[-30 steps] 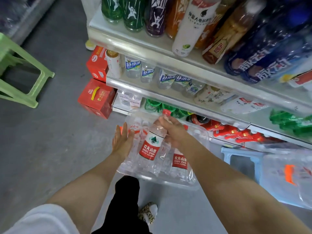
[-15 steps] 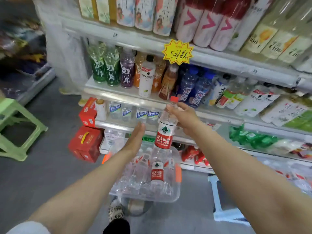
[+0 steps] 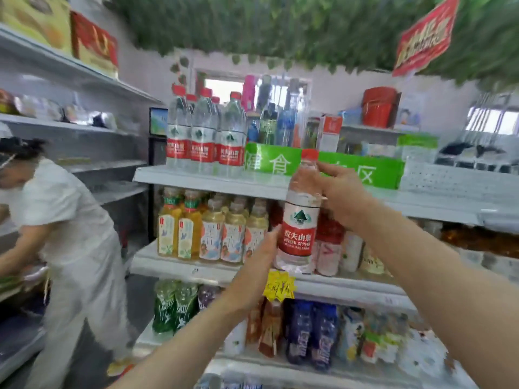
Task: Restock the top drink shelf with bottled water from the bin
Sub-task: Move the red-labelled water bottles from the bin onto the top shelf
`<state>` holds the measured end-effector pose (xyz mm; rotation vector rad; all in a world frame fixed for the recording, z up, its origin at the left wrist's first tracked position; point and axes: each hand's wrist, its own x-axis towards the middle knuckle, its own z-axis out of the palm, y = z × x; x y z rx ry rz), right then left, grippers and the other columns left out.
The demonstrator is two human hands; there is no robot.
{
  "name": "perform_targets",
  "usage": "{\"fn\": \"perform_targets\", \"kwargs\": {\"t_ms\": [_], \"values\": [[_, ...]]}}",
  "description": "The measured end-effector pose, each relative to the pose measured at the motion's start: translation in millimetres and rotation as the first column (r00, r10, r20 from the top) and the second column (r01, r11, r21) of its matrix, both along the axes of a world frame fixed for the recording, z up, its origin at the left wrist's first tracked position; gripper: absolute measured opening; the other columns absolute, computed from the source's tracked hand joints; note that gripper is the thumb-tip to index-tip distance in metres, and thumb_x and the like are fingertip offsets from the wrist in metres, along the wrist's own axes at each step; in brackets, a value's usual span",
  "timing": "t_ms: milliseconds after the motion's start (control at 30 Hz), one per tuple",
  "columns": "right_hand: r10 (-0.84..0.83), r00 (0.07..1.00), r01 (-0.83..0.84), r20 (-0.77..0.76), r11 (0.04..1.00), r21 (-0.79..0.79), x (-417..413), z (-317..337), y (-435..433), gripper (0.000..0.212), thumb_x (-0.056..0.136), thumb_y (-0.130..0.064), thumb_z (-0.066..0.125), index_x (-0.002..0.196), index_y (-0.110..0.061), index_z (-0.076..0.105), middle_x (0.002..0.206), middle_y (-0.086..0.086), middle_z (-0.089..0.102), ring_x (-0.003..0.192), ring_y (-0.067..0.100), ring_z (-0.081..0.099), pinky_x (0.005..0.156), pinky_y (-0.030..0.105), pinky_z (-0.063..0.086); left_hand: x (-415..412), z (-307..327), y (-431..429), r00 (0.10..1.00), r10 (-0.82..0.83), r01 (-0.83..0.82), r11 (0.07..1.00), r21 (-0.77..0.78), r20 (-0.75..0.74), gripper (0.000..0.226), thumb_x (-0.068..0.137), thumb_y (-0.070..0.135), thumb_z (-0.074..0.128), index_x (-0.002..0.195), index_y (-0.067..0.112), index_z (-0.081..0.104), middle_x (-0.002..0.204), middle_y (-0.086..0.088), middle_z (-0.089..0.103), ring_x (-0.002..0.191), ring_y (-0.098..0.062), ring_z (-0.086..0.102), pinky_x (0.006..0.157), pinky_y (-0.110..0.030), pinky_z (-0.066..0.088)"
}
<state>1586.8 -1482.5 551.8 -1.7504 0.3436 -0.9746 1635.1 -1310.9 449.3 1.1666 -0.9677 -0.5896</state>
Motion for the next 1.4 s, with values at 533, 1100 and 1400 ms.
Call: {"fn": "perform_targets", "kwargs": {"t_ms": [533,1100,1400], "values": [[0.01,0.996,0.0,0.083,0.992,-0.124,141.5,133.3,-62.9,0.109,0.043,-0.059,0.091,0.137,-0.011,0.062,0.131,0.014,0.068,0.119,0.034,0.065,0.103,0.058,0.051,170.3,95.5,-105.3,0.968,0.031,-0.024,0.999,-0.03,0.251,0.033,0.076,0.089,0.024,0.094,0.077,0.05,0.088,0.057,0.047,0.103,0.013,0.042,0.099,-0.029,0.023],[0.058,0.994,-0.047,0.097,0.992,-0.117,231.5,125.8,-138.5,0.092,0.066,-0.047,0.087,0.142,-0.005,0.056,0.134,0.013,0.067,0.118,0.027,0.067,0.111,0.057,0.044,222.7,121.1,-201.5,0.902,0.226,-0.296,0.944,0.145,0.367,0.09,0.093,0.074,0.009,0.158,0.015,-0.009,0.167,-0.005,-0.007,0.153,-0.02,-0.008,0.123,-0.042,-0.001],[0.115,0.991,-0.107,0.072,0.988,-0.109,250.5,126.3,-140.8,0.104,0.057,-0.05,0.087,0.144,-0.005,0.053,0.135,0.013,0.066,0.12,0.025,0.067,0.114,0.059,0.04,231.7,123.0,-204.3,0.913,0.258,-0.315,0.938,0.144,0.317,0.09,0.092,0.075,0.008,0.159,0.017,-0.008,0.167,-0.006,-0.009,0.153,-0.021,-0.009,0.124,-0.046,-0.001]]}}
